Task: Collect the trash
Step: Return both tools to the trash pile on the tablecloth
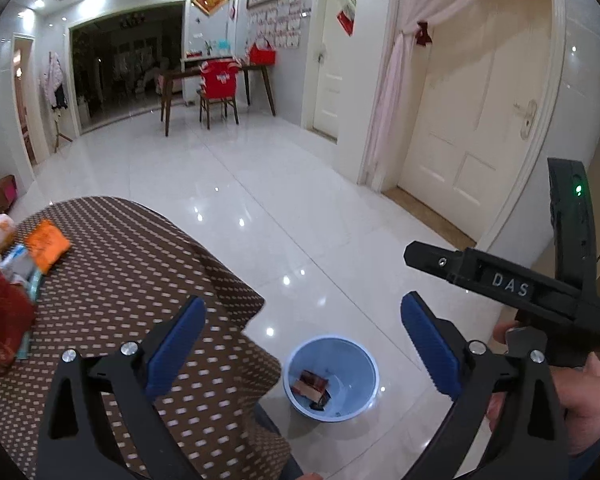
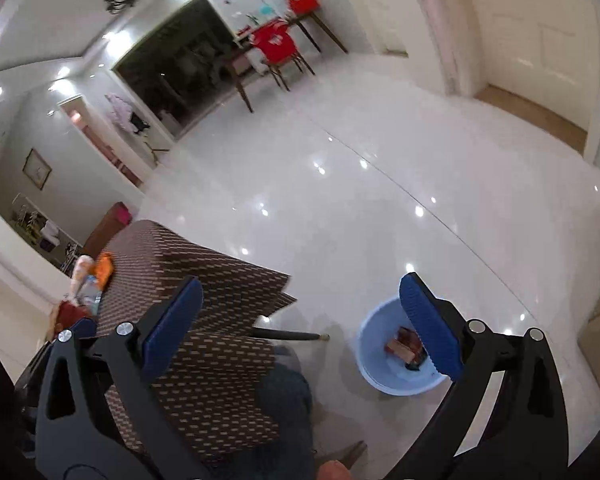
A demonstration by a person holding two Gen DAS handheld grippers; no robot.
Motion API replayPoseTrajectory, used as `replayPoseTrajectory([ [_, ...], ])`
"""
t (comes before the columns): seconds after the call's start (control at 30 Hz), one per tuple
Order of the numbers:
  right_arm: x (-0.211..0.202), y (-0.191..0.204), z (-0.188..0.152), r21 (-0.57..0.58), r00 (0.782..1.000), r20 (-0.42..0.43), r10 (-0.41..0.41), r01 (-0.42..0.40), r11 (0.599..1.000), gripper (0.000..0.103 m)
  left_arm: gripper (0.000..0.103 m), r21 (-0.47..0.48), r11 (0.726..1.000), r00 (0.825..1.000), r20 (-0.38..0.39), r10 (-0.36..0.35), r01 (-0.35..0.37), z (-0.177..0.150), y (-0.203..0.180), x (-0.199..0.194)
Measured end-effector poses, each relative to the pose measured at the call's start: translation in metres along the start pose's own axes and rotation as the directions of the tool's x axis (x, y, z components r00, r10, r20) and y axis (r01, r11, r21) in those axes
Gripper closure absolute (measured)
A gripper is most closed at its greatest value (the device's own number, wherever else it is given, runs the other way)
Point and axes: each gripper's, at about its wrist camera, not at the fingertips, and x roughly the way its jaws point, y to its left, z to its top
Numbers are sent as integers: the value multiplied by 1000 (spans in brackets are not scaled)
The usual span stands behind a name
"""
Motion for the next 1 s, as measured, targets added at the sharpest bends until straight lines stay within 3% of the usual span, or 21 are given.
replayPoseTrajectory([
  [0.5, -30, 133, -5, -213, 990, 72, 123, -106, 971, 6, 6, -84, 994, 984, 160, 83, -71, -2, 70, -99],
  [0.8, -18, 201, -21, -318, 987, 61, 146, -119, 941, 6, 6, -188, 975, 972, 177, 156, -122, -21, 127, -131],
  [1.0, 0, 253, -46, -386, 986, 9, 166, -150, 910, 6, 6, -236, 954, 957, 178, 231, -186, -46, 165, -150],
])
